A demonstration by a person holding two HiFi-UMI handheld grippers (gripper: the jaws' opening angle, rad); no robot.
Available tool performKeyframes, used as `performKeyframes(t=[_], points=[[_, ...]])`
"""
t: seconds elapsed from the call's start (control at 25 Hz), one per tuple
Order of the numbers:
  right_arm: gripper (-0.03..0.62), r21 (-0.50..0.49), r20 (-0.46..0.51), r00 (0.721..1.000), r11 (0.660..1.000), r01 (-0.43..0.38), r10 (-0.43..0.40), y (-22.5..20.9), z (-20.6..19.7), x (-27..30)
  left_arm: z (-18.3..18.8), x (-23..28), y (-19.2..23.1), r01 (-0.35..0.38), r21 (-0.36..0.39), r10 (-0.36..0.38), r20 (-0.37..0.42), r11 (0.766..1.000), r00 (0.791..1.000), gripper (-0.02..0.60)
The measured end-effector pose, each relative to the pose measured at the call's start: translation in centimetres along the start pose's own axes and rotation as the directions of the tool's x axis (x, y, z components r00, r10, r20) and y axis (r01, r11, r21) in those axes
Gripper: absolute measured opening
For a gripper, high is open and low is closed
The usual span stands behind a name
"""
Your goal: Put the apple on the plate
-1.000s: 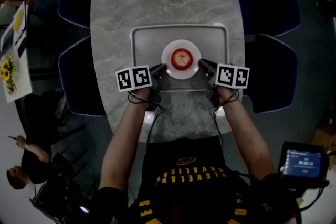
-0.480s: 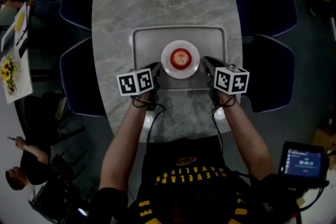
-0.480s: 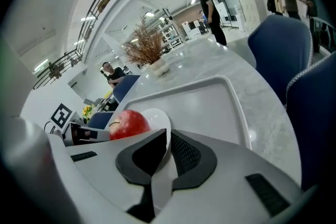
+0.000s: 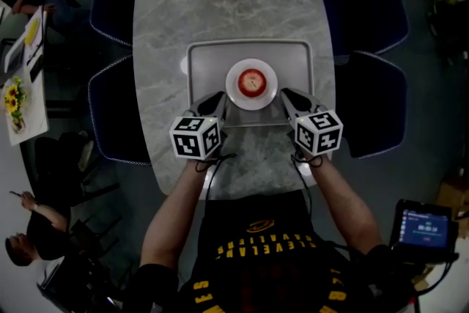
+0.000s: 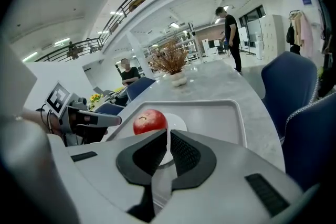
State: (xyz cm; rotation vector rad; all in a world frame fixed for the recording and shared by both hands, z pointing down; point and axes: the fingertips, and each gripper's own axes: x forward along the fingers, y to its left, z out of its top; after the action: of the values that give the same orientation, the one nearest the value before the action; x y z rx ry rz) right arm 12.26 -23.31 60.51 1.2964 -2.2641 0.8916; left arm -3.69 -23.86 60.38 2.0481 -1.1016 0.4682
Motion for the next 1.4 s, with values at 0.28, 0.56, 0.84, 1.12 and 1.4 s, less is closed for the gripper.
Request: performKeyframes(t=[0.28, 0.56, 0.84, 1.12, 1.4], points=[[0.021, -0.016, 0.053, 0.998, 0.999, -0.043, 0.044, 2.1, -0.3, -1.2, -0.8, -2.0, -3.4, 0.065, 0.07, -0.069, 0.057, 0.995, 0.996, 0.009], [0.006, -0.03, 0.107, 0.993, 0.999, -0.037, 0.04, 6.0, 0.2, -6.2, -1.6, -7.1, -8.4, 0.14, 0.165, -0.155, 0.085, 0.976, 0.984, 0.002], [0.006, -0.061, 0.165, 0.986, 0.998, -0.006, 0.017, 8.2, 0.5, -8.6, -2.4, -9.3, -10.6, 0.173, 0.175, -0.193, 0.104, 0.969, 0.976, 0.002], [0.006, -0.07, 0.204, 0.979, 0.998, 0.001, 0.014, 10.3, 0.4, -10.7, -2.3, -12.0, -11.9, 0.142, 0.218, -0.178, 0.155, 0.965, 0.972, 0.002], [0.006, -0.063, 0.222, 0.975, 0.998, -0.005, 0.019, 11.6, 0.4, -12.2, -2.3, -14.2, -13.8, 0.157, 0.224, -0.202, 0.192, 0.962, 0.96, 0.002]])
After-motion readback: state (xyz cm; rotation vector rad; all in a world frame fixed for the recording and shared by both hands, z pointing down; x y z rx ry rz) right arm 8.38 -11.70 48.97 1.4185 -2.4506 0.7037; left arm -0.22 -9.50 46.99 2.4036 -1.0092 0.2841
